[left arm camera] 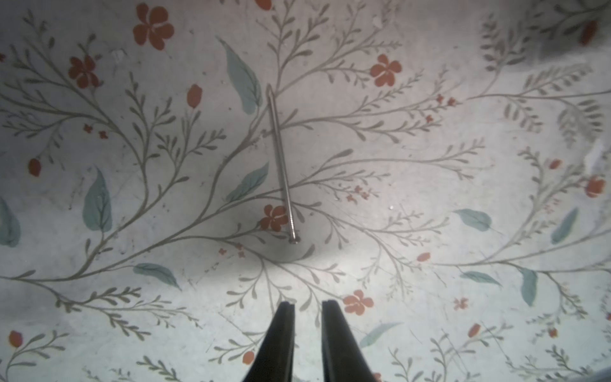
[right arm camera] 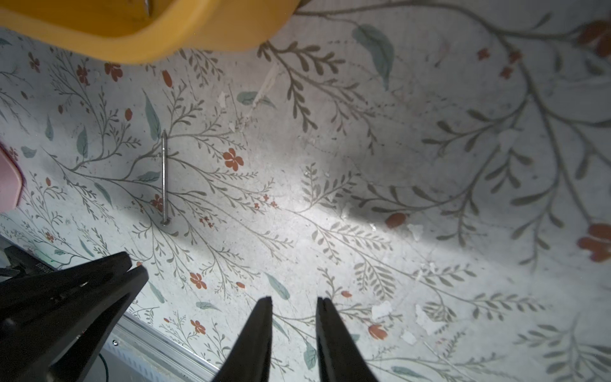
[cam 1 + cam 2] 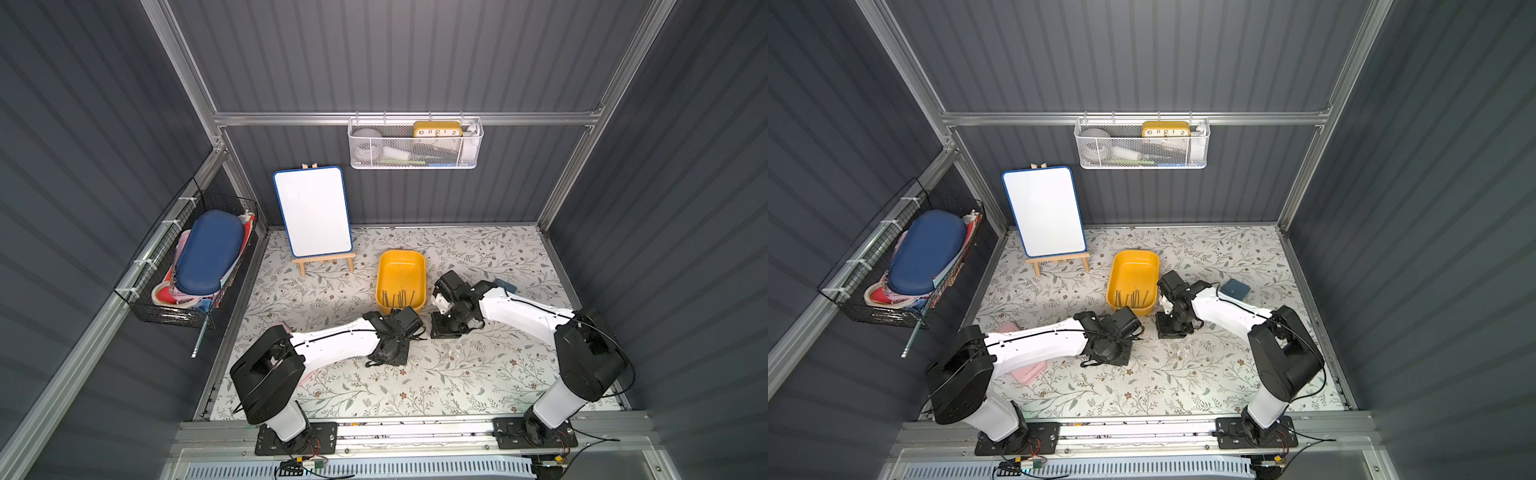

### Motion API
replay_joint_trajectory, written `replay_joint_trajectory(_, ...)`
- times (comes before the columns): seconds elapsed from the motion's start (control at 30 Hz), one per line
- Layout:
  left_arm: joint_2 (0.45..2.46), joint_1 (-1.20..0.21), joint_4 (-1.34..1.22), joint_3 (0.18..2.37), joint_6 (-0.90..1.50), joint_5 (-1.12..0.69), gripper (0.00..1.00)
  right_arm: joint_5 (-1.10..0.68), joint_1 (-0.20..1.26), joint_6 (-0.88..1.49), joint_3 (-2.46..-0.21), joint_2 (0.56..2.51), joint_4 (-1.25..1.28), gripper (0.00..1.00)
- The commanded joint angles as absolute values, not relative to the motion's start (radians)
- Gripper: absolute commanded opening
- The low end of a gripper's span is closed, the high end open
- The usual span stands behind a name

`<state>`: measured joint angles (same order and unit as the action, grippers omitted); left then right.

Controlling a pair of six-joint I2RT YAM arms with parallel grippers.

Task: Put the nails on the desktop into the storage box
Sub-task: Adjust the nail at the center of the board.

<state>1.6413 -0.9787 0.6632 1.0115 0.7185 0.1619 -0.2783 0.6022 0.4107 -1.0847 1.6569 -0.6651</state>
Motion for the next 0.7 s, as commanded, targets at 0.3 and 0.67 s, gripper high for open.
replay_joint_trajectory(0.3, 1.794, -0.915, 0.655, 1.115, 0.732, 0.271, 0.36, -0.259, 0.600, 0.405, -1.100, 1.648, -0.716, 0.27)
replay_joint_trajectory(0.67, 1.927, -0.863, 0.599, 1.153, 0.562, 0.205, 0.32, -0.275, 0.601, 0.408, -1.088, 1.663, -0.696, 0.27)
